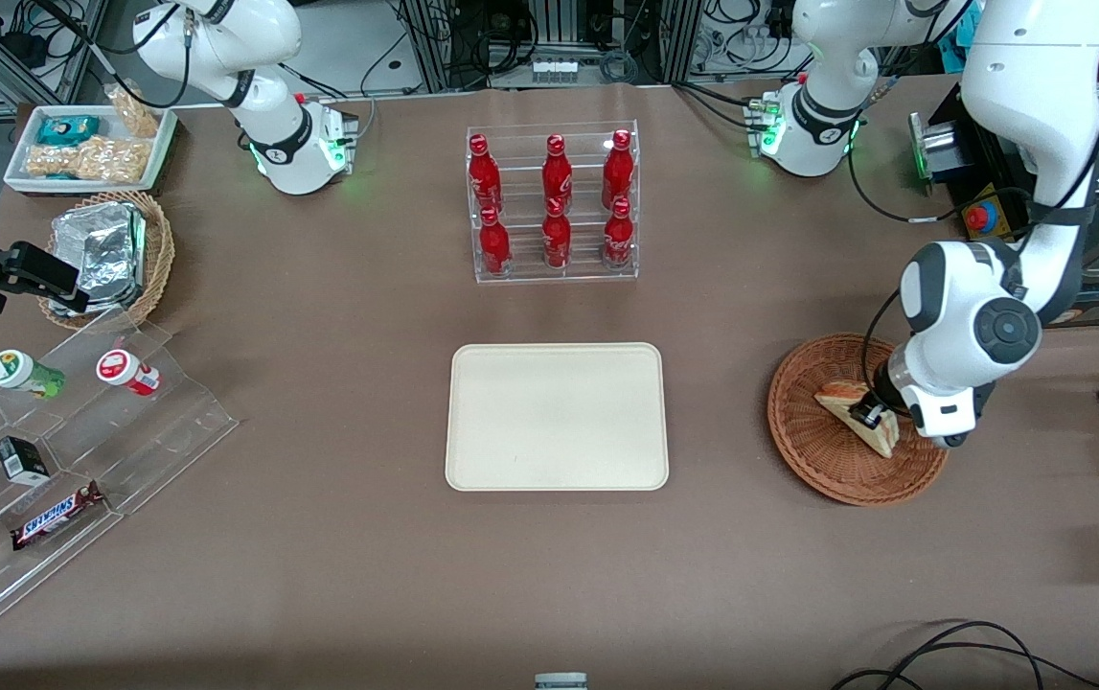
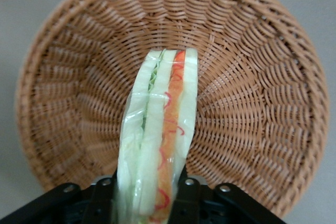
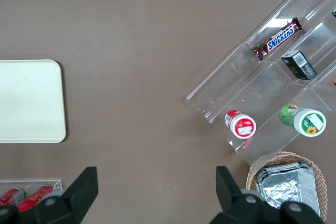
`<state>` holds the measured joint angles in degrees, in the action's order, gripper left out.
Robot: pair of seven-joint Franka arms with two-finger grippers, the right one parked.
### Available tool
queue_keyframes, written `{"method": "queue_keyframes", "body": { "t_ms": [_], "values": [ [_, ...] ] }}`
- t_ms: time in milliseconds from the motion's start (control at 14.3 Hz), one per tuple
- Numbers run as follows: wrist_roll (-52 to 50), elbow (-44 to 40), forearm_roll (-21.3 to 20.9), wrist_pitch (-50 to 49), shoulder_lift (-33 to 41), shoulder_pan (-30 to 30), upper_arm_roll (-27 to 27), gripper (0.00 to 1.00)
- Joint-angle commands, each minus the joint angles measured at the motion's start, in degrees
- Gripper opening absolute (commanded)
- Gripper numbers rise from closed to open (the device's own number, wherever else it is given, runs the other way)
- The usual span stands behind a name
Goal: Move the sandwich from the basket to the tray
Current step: 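Lower the left gripper over the wrapped sandwich and close on it, then lift the sandwich and carry it with the left gripper to the tray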
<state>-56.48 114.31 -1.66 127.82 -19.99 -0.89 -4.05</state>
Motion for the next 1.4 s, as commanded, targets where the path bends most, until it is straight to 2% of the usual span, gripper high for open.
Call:
{"method": "queue_keyframes", "body": {
  "t_ms": [0,70,210,350,420,490,630,910,1190,1330],
  "values": [
    [0.13,-10.31,-0.53,-14.82,-0.23,0.8,-0.43,0.0],
    [2.14,-11.82,-0.53,-17.75,-0.23,1.5,-1.22,0.0],
    [7.93,-11.75,-0.18,-17.61,-0.14,3.35,-1.93,0.0],
    [25.61,-13.14,-1.06,-14.11,-2.06,5.81,-4.3,0.0],
    [30.24,-13.59,-0.63,-13.04,-2.77,7.12,-5.35,0.0],
    [30.46,-15.16,-0.97,-12.77,-3.99,9.74,-5.97,0.01],
    [27.41,-18.67,0.6,-11.72,-7.15,13.44,-6.58,0.0],
    [16.87,-26.93,0.44,-7.77,-15.68,24.51,-6.68,0.0],
    [6.4,-38.17,0.17,-6.97,-24.2,31.64,-6.5,0.0],
    [4.28,-43.1,0.17,-6.97,-27.9,33.75,-6.41,0.0]
  ]
}}
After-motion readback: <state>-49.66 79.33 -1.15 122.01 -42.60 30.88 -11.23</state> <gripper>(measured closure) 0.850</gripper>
